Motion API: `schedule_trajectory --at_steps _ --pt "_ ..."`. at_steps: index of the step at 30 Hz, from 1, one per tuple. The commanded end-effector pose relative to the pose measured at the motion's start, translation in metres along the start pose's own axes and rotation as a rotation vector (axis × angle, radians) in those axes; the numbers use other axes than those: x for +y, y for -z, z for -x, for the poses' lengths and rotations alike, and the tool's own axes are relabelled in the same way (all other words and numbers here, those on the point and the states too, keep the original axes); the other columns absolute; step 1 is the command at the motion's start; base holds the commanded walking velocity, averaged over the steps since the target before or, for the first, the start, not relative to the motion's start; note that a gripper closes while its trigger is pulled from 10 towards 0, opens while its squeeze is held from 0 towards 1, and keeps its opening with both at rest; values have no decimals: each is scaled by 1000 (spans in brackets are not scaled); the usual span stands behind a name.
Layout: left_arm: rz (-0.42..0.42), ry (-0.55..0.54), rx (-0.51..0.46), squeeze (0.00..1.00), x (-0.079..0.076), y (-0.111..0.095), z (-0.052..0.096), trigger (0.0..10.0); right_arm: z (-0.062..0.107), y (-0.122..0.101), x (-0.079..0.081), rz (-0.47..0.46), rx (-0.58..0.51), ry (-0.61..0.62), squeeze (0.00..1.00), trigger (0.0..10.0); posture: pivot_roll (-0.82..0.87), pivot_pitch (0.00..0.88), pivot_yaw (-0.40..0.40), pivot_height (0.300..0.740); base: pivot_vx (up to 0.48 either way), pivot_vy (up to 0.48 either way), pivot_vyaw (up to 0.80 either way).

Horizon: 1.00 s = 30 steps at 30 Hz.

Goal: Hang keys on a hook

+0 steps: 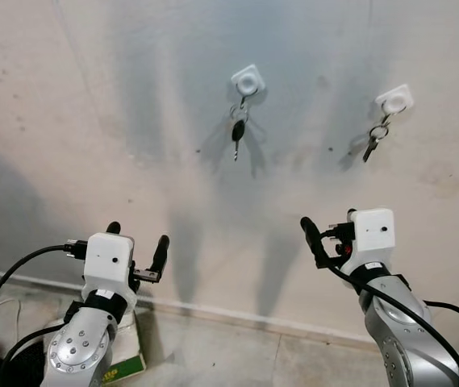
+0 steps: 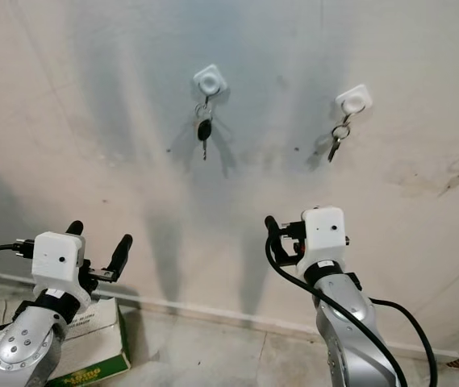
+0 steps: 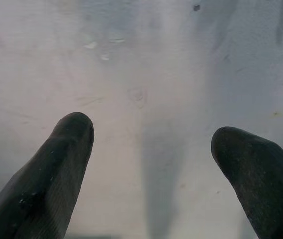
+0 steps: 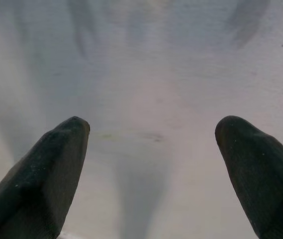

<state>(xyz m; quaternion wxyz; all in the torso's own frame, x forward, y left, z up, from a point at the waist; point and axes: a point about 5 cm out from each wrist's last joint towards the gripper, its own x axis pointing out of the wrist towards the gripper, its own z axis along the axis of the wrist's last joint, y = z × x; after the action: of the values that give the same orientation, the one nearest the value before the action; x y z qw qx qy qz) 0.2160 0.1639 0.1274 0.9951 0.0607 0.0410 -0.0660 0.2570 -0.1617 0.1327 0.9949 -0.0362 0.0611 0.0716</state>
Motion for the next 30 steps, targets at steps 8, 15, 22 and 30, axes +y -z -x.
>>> schedule_trajectory --at_steps 8,15,22,30 --pt "-6 -4 -1 0 1 -2 -1 10000 -2 0 1 -3 9 -8 0 10000 106 5 2 740 -283 0 0" --pt "-8 1 -6 0 1 -3 -2 10000 -4 0 1 -3 7 -8 0 10000 106 2 4 740 -283 0 0" --pt "-8 6 -9 0 0 -3 -4 10000 -4 1 0 -2 10 -5 0 10000 106 0 5 740 -282 0 0" --pt "-6 7 -14 0 0 -4 -4 10000 -5 1 1 7 9 2 0 10000 108 1 3 740 -296 0 0"
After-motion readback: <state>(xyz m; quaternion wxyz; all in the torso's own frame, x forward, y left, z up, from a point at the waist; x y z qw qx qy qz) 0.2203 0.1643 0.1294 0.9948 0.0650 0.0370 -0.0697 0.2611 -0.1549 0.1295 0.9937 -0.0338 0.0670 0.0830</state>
